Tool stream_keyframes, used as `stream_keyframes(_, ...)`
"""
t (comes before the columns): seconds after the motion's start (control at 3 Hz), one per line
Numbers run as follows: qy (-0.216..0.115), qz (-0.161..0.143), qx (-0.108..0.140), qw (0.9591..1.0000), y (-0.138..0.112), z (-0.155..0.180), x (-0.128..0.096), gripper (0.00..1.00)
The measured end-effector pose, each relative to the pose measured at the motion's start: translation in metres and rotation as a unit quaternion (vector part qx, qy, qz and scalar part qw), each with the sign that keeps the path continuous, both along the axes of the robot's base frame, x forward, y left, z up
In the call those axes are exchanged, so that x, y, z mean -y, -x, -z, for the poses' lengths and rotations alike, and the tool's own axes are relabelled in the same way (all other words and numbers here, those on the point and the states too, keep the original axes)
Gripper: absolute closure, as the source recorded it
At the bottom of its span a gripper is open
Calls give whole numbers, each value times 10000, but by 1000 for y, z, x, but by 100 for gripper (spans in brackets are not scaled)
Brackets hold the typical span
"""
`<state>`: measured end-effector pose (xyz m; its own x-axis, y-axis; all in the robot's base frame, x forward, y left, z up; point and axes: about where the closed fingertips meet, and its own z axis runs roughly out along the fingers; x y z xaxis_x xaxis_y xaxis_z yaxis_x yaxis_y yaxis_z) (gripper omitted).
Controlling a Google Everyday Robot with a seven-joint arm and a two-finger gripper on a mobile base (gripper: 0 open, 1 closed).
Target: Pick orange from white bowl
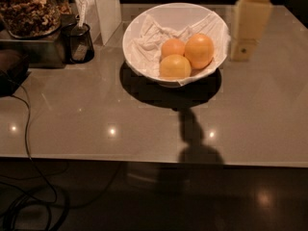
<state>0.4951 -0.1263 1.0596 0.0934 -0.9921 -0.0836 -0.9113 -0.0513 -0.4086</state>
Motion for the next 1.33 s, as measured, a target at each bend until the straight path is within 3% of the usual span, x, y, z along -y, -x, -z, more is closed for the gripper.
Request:
stream_keyframes(0.33,-130,-159,251,9995,-5,-19,-19,0)
stream_keyframes(0.67,-101,-197,322,9992,-22,-20,-12,0)
stream_keyframes(1.0,75,-187,293,9994,-67,-17,4,0)
stream_keyframes(1.33,-119,-132,624,9979,-83,-39,5,0)
